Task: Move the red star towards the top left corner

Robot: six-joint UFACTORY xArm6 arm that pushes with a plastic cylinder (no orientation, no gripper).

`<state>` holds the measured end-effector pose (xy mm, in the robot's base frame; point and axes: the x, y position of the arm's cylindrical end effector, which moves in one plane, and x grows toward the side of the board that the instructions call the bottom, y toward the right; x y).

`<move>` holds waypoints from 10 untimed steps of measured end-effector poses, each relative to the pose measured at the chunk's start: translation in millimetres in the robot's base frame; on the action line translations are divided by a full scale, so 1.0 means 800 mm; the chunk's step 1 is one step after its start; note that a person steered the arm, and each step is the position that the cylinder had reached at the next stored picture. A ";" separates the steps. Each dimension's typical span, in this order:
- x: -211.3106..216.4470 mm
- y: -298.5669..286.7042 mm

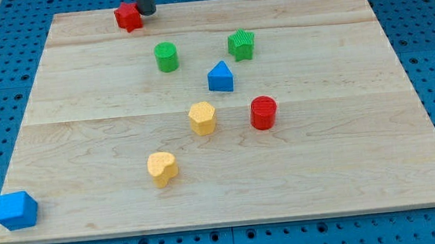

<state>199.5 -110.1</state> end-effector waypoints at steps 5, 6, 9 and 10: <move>0.029 -0.028; 0.029 -0.048; 0.033 -0.082; 0.033 -0.106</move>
<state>226.2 -195.2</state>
